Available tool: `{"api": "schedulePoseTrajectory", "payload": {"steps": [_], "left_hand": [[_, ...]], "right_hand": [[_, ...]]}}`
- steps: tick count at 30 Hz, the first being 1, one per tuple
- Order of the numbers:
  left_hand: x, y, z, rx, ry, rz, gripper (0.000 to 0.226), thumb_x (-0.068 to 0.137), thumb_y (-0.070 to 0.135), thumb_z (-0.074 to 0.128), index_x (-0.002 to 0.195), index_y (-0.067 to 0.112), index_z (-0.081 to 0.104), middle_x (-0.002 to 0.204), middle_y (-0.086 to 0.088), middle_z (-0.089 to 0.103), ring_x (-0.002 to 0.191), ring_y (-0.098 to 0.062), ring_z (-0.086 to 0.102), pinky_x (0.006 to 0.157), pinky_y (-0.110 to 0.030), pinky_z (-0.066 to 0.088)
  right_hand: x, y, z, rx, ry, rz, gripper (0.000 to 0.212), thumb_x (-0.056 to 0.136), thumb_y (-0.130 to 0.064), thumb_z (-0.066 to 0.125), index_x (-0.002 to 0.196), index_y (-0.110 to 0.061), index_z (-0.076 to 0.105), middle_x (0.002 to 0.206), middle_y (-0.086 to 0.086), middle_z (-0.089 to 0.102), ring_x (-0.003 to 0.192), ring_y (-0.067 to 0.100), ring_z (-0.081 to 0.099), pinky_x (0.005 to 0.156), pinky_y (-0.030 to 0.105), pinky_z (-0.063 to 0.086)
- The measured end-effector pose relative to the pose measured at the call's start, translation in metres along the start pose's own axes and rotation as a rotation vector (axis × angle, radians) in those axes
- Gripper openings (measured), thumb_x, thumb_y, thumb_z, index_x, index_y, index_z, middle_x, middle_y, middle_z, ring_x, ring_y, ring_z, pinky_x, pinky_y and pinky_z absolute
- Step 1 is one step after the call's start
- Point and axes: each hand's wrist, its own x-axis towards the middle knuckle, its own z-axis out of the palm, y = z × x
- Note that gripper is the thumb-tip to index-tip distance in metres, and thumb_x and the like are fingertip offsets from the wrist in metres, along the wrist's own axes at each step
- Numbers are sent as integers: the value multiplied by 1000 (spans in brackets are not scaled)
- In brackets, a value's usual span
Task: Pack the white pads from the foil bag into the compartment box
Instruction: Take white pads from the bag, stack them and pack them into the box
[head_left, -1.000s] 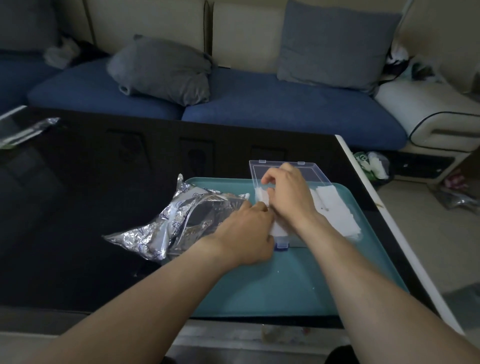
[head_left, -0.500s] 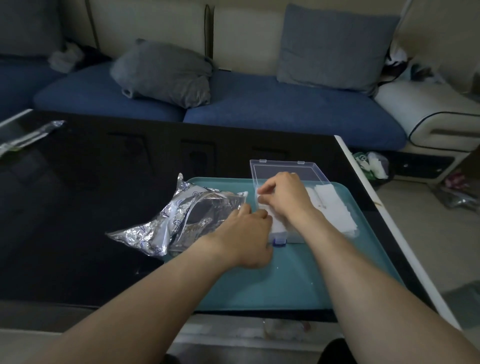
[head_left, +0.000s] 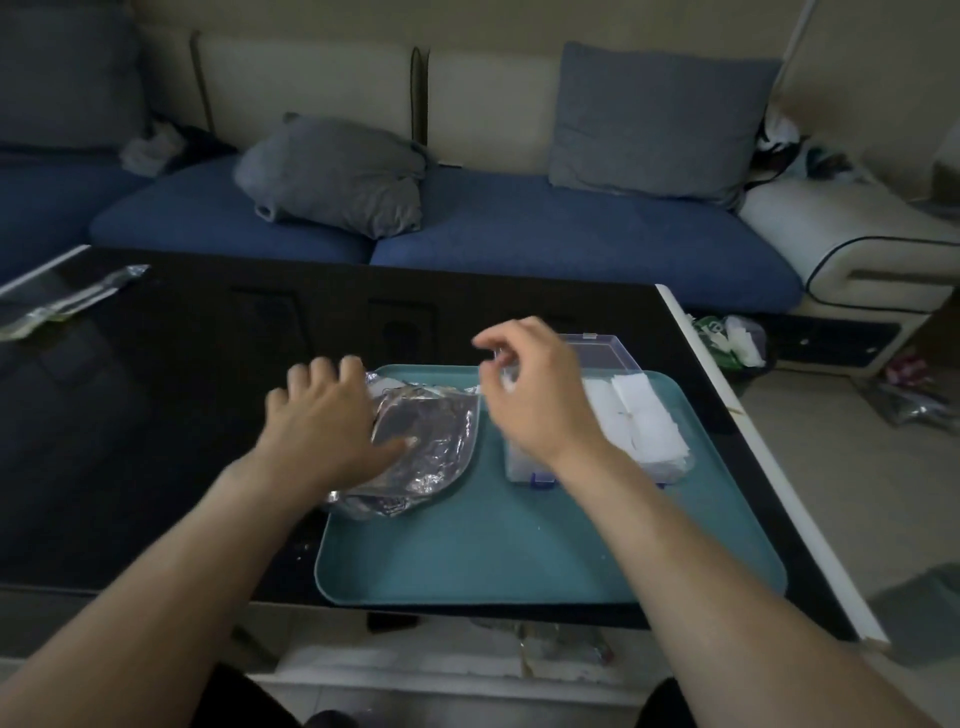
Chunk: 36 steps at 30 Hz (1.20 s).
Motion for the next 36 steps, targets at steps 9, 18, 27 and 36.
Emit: {"api": "schedulePoseTrajectory", "payload": {"steps": [9, 18, 27, 36], "left_hand": [[6, -66, 3, -871, -142, -38, 16, 79, 13, 62, 79, 25, 73, 80, -3, 71, 82, -23, 65, 72, -34, 50], [4, -96, 1, -1388, -243, 55, 73, 73, 62, 64, 123, 9, 67, 118, -18, 70, 113, -35, 64, 100, -48, 45], [10, -68, 5, -1418, -106, -30, 29, 89, 23, 69, 108, 2, 65, 109, -26, 69, 81, -24, 72, 74, -33, 59], [13, -64, 1, -1447, -349, 33, 58, 66, 43, 76, 105, 0, 73, 110, -23, 71, 94, -30, 69, 90, -45, 52]], "right_hand": [[-14, -9, 13, -65, -644, 51, 73, 78, -13, 81, 143, -27, 50, 152, 1, 42, 141, 19, 37, 113, 34, 36], [-5, 2, 6, 336, -278, 359, 22, 71, -21, 92, 78, -22, 71, 78, -6, 75, 74, 5, 69, 66, 24, 54], [3, 2, 13, 768, -233, 695, 32, 81, -29, 81, 108, -16, 67, 102, 1, 73, 99, 20, 68, 90, 45, 55], [-3, 14, -10, 671, -485, 554, 60, 68, -3, 90, 122, -5, 62, 110, 9, 76, 103, 25, 73, 93, 45, 58]]}}
